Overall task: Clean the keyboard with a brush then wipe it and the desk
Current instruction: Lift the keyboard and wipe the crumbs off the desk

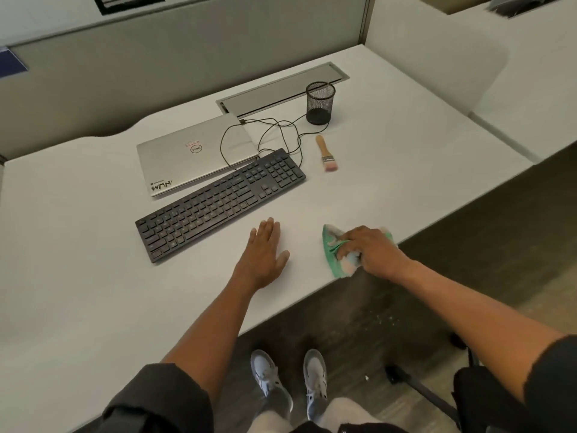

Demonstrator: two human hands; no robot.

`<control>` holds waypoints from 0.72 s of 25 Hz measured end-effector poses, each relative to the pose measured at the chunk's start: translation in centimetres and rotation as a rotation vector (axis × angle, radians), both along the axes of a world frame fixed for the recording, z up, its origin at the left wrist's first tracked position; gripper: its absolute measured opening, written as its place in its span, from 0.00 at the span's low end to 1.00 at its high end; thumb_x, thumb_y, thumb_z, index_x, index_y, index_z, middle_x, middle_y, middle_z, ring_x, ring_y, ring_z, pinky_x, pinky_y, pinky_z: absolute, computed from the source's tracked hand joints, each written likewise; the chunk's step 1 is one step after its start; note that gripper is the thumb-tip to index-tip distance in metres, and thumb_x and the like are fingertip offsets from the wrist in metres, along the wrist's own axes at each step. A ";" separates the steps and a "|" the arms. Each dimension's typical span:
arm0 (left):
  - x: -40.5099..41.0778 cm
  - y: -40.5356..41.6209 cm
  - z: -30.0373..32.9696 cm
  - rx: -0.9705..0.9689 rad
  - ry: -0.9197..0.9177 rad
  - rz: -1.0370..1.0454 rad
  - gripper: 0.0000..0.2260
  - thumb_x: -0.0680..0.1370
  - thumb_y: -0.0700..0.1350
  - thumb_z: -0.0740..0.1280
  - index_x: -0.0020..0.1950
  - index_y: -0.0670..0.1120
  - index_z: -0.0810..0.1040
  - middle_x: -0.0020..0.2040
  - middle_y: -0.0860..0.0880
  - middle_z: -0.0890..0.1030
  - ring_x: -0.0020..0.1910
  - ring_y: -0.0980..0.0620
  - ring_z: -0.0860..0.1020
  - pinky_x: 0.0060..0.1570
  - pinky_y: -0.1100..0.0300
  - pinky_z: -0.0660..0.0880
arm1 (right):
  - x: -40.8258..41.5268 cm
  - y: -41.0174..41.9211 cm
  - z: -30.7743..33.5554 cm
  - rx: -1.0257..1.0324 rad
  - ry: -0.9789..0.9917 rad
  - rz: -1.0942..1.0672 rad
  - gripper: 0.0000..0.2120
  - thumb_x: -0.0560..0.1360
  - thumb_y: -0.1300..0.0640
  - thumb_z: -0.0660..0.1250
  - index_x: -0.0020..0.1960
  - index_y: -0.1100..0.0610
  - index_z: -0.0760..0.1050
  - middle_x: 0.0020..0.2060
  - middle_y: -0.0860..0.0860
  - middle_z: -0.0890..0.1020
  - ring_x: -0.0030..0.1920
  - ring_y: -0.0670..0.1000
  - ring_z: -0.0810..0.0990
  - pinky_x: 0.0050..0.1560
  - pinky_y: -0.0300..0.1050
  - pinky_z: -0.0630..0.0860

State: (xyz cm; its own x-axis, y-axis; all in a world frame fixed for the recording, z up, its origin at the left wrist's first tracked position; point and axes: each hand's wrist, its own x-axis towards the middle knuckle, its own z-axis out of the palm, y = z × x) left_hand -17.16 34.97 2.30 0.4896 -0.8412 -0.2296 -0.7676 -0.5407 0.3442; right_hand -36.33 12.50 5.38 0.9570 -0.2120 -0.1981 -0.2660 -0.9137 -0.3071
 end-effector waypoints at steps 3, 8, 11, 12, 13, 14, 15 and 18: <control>-1.5 -0.5 -0.3 0.022 0.016 -0.024 0.33 0.86 0.55 0.53 0.83 0.42 0.41 0.83 0.42 0.39 0.82 0.47 0.38 0.78 0.55 0.34 | -2.6 -0.9 -0.7 0.026 -0.102 0.072 0.19 0.65 0.66 0.75 0.47 0.45 0.83 0.58 0.50 0.83 0.56 0.57 0.80 0.58 0.53 0.74; -2.3 -1.1 -0.2 0.034 0.037 -0.069 0.32 0.86 0.54 0.52 0.83 0.41 0.40 0.83 0.42 0.39 0.82 0.47 0.38 0.78 0.56 0.34 | -11.3 -5.9 -1.4 -0.111 0.066 0.075 0.25 0.59 0.61 0.78 0.44 0.35 0.75 0.54 0.46 0.83 0.50 0.51 0.79 0.48 0.50 0.78; -2.2 -1.8 0.1 -0.001 0.043 -0.082 0.31 0.86 0.54 0.52 0.83 0.42 0.42 0.83 0.44 0.40 0.82 0.49 0.39 0.77 0.58 0.34 | -13.1 -6.3 -1.4 0.023 -0.081 -0.121 0.27 0.63 0.65 0.66 0.49 0.34 0.76 0.55 0.53 0.83 0.50 0.54 0.78 0.51 0.52 0.77; -2.2 -2.2 0.3 -0.020 0.053 -0.086 0.31 0.86 0.54 0.52 0.83 0.43 0.43 0.83 0.44 0.41 0.82 0.49 0.40 0.77 0.59 0.34 | -11.9 -5.7 -1.1 0.064 -0.157 -0.166 0.24 0.65 0.64 0.61 0.50 0.37 0.78 0.56 0.55 0.82 0.52 0.56 0.78 0.54 0.52 0.75; -2.3 -2.7 0.3 -0.048 0.060 -0.086 0.30 0.86 0.54 0.52 0.83 0.44 0.44 0.83 0.45 0.43 0.82 0.50 0.41 0.77 0.60 0.34 | -10.2 -4.9 -0.5 0.114 -0.235 -0.202 0.23 0.66 0.63 0.59 0.50 0.40 0.81 0.57 0.56 0.82 0.53 0.57 0.77 0.58 0.51 0.73; -2.5 -3.4 0.5 -0.079 0.076 -0.079 0.29 0.86 0.54 0.53 0.84 0.45 0.46 0.84 0.46 0.45 0.82 0.51 0.42 0.77 0.61 0.35 | -8.3 -4.1 0.4 0.167 -0.300 -0.224 0.23 0.66 0.64 0.57 0.50 0.46 0.83 0.58 0.55 0.81 0.55 0.56 0.77 0.60 0.48 0.71; -2.8 -4.2 0.7 -0.118 0.103 -0.069 0.28 0.86 0.54 0.53 0.84 0.46 0.50 0.84 0.48 0.47 0.82 0.52 0.45 0.77 0.62 0.37 | -6.3 -3.4 1.1 0.241 -0.353 -0.251 0.24 0.65 0.65 0.56 0.51 0.50 0.84 0.58 0.53 0.80 0.57 0.53 0.77 0.62 0.42 0.69; -3.6 -7.4 1.9 -0.298 0.282 0.054 0.25 0.86 0.55 0.57 0.81 0.48 0.64 0.81 0.49 0.61 0.81 0.51 0.58 0.79 0.57 0.50 | -1.1 -1.4 3.7 0.591 -0.459 -0.414 0.22 0.69 0.66 0.56 0.56 0.51 0.80 0.57 0.47 0.79 0.57 0.44 0.76 0.62 0.31 0.70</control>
